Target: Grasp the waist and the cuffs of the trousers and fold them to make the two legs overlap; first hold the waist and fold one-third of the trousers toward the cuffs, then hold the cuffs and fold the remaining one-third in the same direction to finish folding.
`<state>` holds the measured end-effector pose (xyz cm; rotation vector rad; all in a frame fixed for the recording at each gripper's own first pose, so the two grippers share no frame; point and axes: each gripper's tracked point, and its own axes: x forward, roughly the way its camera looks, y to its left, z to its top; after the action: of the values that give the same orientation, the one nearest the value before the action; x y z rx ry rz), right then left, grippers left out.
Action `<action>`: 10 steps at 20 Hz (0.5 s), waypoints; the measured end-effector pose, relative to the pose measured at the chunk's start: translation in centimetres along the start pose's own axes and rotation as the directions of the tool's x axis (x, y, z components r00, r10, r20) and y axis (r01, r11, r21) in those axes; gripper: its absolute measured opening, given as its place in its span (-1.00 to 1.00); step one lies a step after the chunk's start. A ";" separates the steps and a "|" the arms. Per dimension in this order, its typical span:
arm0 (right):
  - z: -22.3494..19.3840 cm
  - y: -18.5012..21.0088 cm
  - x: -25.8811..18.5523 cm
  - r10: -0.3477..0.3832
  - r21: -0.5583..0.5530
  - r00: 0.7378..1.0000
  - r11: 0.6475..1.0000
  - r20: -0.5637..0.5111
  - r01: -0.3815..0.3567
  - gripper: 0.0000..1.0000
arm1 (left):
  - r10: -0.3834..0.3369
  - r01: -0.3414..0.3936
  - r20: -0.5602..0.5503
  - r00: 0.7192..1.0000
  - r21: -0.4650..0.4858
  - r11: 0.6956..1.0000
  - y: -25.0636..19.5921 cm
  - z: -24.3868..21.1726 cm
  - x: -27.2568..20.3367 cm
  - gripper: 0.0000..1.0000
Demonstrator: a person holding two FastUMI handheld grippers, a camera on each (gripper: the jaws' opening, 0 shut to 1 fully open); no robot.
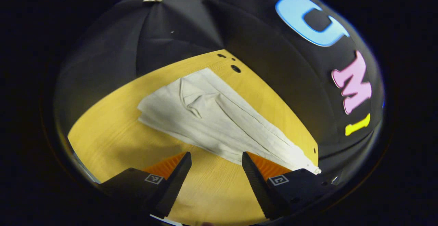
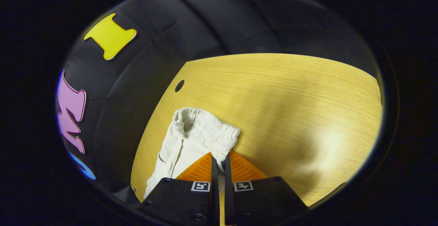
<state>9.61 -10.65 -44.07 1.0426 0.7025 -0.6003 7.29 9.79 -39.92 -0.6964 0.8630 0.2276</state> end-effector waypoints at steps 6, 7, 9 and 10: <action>0.0 0.3 0.0 0.022 0.010 1.000 1.000 -0.020 -0.022 -0.80 | 0.040 -0.035 0.013 0.999 -0.270 0.962 1.2 0.5 2.3 0.91; 0.1 0.4 0.0 0.027 0.010 0.999 1.000 -0.020 -0.027 -0.80 | 0.054 -0.048 0.014 0.998 -0.286 0.957 1.5 0.5 2.5 0.92; 0.0 0.4 0.1 0.036 0.010 0.999 0.999 -0.023 -0.035 -0.80 | 0.057 -0.042 0.039 0.998 -0.314 0.948 1.4 1.7 3.2 0.80; 0.1 0.4 0.0 0.041 0.011 0.999 0.999 -0.025 -0.041 -0.80 | 0.056 -0.037 0.048 0.997 -0.331 0.943 1.2 2.1 3.6 0.84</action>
<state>9.93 -10.57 -43.82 1.0735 0.6994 -0.5569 10.38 11.80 -42.29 -0.9781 0.7944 0.4396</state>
